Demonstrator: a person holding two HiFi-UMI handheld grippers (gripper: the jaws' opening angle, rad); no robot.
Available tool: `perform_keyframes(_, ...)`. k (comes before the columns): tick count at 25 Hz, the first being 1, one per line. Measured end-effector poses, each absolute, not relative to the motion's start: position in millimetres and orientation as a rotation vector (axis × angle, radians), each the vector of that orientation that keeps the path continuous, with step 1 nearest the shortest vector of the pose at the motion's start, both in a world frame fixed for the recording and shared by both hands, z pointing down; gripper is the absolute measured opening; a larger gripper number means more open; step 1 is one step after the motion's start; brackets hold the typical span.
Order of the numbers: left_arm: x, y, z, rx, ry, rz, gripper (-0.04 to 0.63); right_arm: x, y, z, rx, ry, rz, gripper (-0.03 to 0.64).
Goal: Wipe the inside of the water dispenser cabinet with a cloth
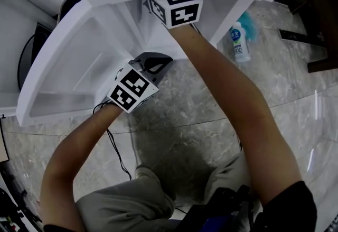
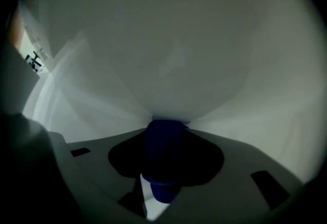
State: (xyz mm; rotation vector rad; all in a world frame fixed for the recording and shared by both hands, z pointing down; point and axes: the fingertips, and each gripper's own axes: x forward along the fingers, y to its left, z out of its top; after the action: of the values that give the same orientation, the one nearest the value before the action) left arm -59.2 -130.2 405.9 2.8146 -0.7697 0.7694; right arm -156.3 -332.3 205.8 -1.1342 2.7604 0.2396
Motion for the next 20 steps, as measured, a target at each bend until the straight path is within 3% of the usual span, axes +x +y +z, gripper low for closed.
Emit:
perform_keyframes(8,-77,-126,422,2.677,-0.831,0.713,0.006,-147,-310,256,-0.986,3.073,0.465,0.135)
perform_keyframes(13,-74,-123,427,2.654,-0.824,0.690,0.006,-131,-299,336,-0.968,3.335,0.374,0.135)
perform_keyframes(20,-64,-114,433,2.674,-0.773,0.700,0.006,-158,-245,434,-0.523,3.770,0.566,0.135)
